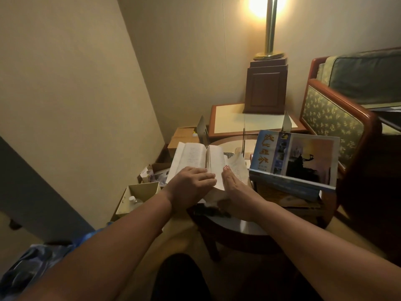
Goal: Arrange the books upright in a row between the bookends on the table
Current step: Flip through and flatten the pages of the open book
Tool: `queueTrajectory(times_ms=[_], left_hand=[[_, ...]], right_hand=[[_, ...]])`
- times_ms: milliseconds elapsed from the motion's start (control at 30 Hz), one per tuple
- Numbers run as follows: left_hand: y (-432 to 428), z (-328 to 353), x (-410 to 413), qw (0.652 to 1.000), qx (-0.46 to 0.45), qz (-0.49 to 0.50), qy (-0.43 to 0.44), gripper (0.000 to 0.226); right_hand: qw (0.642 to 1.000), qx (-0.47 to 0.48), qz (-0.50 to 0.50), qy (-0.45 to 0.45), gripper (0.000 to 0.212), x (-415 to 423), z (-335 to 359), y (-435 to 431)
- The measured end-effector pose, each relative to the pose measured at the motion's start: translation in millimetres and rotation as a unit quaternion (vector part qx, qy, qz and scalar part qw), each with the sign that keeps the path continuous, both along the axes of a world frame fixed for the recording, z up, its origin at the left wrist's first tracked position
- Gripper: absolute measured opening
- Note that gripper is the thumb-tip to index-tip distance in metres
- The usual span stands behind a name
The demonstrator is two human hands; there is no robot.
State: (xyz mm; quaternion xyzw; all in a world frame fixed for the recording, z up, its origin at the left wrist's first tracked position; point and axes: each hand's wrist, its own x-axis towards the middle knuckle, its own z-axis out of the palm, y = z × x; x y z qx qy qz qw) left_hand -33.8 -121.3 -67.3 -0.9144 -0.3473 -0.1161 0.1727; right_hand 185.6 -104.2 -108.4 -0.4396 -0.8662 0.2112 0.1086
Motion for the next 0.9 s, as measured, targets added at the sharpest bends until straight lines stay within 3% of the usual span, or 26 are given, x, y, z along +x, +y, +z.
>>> queueTrajectory(times_ms=[167,367,567,700,900], left_hand=[[-6.4,0.0,-18.5,0.999,0.01,0.039,-0.01,0.039],[-11.1,-0.4,-42.8,0.998,0.006,0.06,0.008,0.031],[-23.4,1.5,-60.8,0.999,0.019,0.029,0.04,0.013],[-28.7,-0.5,-68.3,0.999,-0.033,0.034,-0.005,0.012],[-27.6,-4.3,-55.5,0.978,-0.115,0.095,-0.149,0.034]], right_hand=[[1.0,-0.02,-0.006,0.013,0.109,-0.8,-0.9,-5.3],[0.996,0.0,0.005,-0.089,0.09,-6.9,-2.5,-3.0],[0.992,-0.01,0.001,-0.125,0.096,-13.1,-1.2,-3.2],[0.99,-0.007,0.001,-0.141,0.098,-15.4,-4.5,-0.4],[0.987,-0.006,-0.002,-0.159,0.098,-18.9,-8.3,1.7]])
